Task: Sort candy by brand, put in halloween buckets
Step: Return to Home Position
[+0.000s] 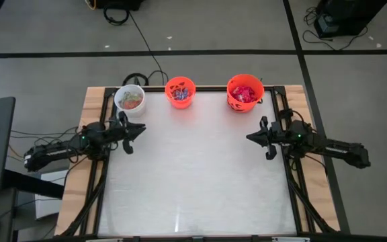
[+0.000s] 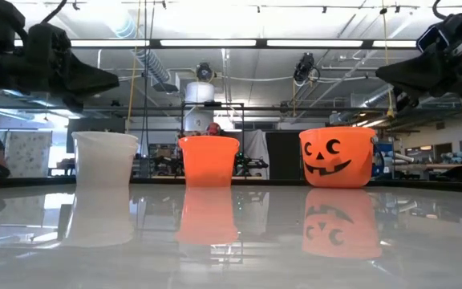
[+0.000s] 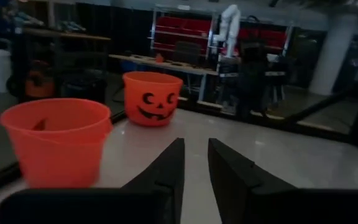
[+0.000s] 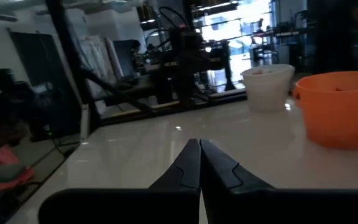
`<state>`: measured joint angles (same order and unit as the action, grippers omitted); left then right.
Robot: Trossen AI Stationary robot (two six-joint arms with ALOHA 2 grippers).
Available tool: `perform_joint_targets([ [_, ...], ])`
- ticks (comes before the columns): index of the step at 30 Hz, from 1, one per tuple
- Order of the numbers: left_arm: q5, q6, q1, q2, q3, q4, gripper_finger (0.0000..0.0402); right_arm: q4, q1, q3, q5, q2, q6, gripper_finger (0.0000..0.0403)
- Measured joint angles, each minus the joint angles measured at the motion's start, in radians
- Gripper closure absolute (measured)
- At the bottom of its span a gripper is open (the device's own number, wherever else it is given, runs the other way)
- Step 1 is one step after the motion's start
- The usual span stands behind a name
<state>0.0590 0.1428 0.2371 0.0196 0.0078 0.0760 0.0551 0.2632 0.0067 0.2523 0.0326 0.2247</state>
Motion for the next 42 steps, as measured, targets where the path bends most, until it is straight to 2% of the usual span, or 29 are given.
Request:
perform_joint_targets([
  [4, 0.082, -0.057, -0.069, 0.0, 0.0, 0.002, 0.0354, -0.005, -0.056, 0.0, -0.04, 0.0, -0.015, 0.0394],
  [7, 0.084, -0.06, -0.109, -0.002, 0.0, 0.011, 0.0377, -0.017, -0.087, 0.003, -0.045, -0.006, -0.016, 0.0394],
  [11, 0.082, -0.057, -0.16, -0.02, 0.001, 0.005, 0.0396, -0.149, -0.118, 0.053, -0.055, -0.031, -0.011, 0.0394],
  [16, 0.162, -0.084, -0.19, -0.02, 0.05, -0.096, 0.0396, -0.187, -0.148, 0.076, -0.103, -0.029, -0.053, 0.0395],
  [19, 0.183, -0.086, -0.198, -0.02, 0.049, -0.094, 0.0396, -0.184, -0.158, 0.071, -0.118, -0.03, -0.06, 0.0395],
  [22, 0.183, -0.09, -0.201, -0.02, 0.027, -0.05, 0.0396, -0.174, -0.167, 0.054, -0.141, -0.029, -0.06, 0.0395],
  [26, 0.178, -0.122, -0.201, -0.019, 0.0, 0.038, 0.0397, -0.059, -0.181, 0.013, -0.18, -0.026, -0.092, 0.0395],
  [32, 0.14, -0.164, -0.201, -0.02, 0.0, -0.036, 0.0393, -0.028, -0.198, -0.001, -0.173, -0.024, -0.036, 0.0386],
  [35, 0.102, -0.137, -0.201, -0.012, 0.0, -0.042, 0.0389, -0.026, -0.198, -0.001, -0.173, -0.023, 0.007, 0.0379],
  [40, 0.097, -0.138, -0.201, -0.01, 0.0, -0.038, 0.0389, -0.026, -0.198, -0.001, -0.165, -0.022, 0.004, 0.0375],
  [42, 0.097, -0.082, -0.2, -0.01, 0.0, -0.031, 0.0388, -0.025, -0.198, 0.0, -0.165, -0.022, 0.003, 0.0376],
])
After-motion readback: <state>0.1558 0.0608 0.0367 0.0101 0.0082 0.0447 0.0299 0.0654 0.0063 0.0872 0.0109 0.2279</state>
